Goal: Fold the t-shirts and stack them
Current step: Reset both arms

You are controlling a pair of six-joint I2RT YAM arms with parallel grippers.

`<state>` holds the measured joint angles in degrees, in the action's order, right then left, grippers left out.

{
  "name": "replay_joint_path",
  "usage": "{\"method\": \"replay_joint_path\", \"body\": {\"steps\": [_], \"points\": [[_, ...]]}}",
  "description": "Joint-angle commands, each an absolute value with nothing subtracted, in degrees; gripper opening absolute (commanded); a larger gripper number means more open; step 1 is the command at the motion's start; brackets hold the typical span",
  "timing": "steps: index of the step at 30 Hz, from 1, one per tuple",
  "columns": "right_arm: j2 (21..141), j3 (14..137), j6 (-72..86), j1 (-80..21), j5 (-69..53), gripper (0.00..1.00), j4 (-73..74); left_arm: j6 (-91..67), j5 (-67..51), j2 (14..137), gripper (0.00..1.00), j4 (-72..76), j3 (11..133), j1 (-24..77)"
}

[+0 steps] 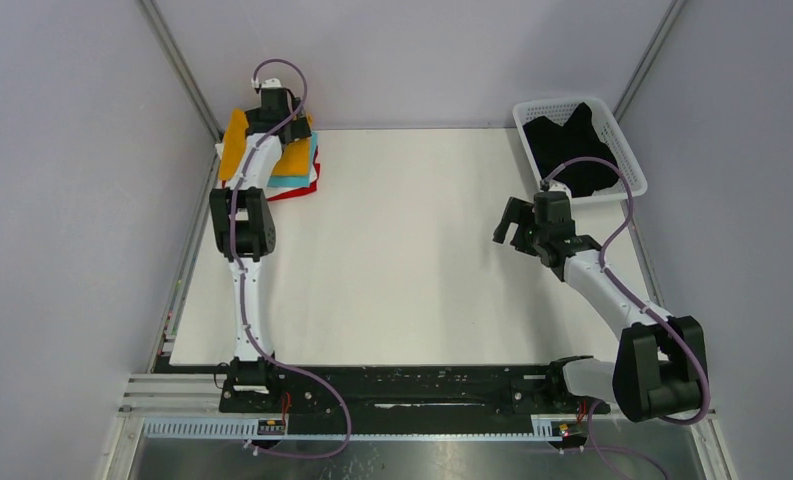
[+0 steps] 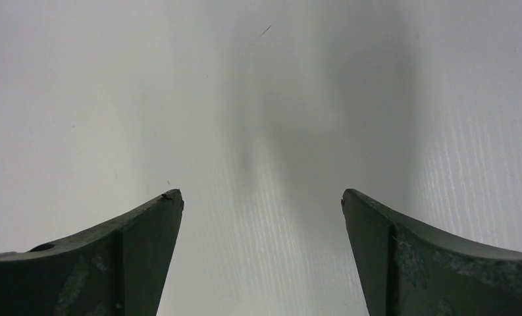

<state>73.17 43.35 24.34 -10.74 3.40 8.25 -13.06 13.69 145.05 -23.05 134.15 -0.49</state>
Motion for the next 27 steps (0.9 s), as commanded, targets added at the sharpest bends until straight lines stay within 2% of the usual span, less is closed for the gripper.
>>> {"method": "replay_joint_path", "body": {"steps": [1, 5, 9, 12, 16, 22, 27], "points": [[67.4, 44.0, 25.6, -10.4, 3.9, 1.0, 8.3, -15.9, 13.9, 127.6, 0.99, -22.0, 127.9, 1.4], [61.8, 39.9, 26.5, -10.0, 6.6, 0.99, 8.5, -22.4, 15.1, 108.6, 0.99, -17.1, 106.6, 3.0], [56.8, 36.3, 25.7, -9.9, 9.1, 1.0, 8.1, -29.9, 10.4, 88.6, 0.99, -10.4, 79.8, 5.0], [53.6, 34.4, 25.5, -9.8, 10.7, 1.0, 8.8, -30.8, 11.4, 74.2, 0.99, -9.0, 65.8, 8.4], [49.8, 32.6, 26.7, -9.8, 10.9, 1.0, 9.5, -32.7, 15.6, 60.0, 0.99, -13.5, 52.4, 12.3], [45.3, 24.2, 29.2, -9.9, 5.9, 0.99, 1.2, -34.2, 14.9, 42.7, 0.99, -7.2, 32.6, 15.0], [43.4, 21.9, 29.1, -9.9, 9.1, 0.99, -1.4, -33.3, 17.1, 38.8, 0.99, -8.6, 30.8, 15.0]]}}
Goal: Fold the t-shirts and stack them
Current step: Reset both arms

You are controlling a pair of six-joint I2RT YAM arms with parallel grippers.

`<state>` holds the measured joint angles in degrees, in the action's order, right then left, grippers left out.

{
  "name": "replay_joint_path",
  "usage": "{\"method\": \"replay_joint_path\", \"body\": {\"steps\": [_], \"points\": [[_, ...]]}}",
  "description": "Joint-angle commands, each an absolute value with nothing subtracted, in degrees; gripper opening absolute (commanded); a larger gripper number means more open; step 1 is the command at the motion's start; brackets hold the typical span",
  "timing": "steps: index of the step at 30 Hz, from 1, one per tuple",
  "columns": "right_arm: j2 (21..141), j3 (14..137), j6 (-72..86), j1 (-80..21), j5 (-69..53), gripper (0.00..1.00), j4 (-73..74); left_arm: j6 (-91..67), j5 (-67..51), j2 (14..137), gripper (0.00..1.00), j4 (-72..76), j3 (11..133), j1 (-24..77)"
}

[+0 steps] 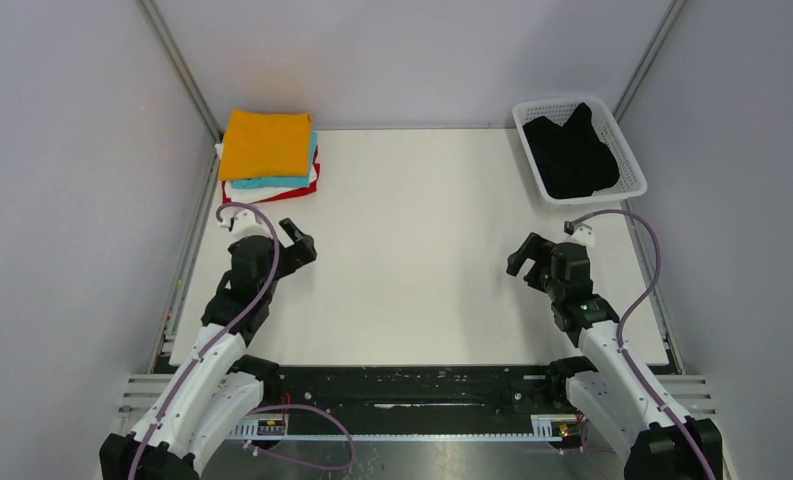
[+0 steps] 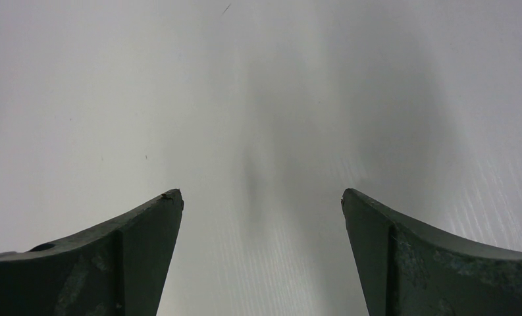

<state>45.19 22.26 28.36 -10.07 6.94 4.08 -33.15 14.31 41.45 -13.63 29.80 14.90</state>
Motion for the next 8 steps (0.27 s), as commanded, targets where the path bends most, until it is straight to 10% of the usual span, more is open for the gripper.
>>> {"method": "replay_joint_path", "body": {"steps": [1, 8], "points": [[43.1, 21.6, 29.1, -9.8, 9.7, 0.99, -1.3, -33.0, 17.4, 38.6, 0.99, -8.6, 30.8, 15.0], [41.3, 21.0, 27.9, -9.8, 11.2, 0.99, -1.3, -31.8, 17.8, 37.9, 0.99, -8.2, 30.5, 15.0]]}}
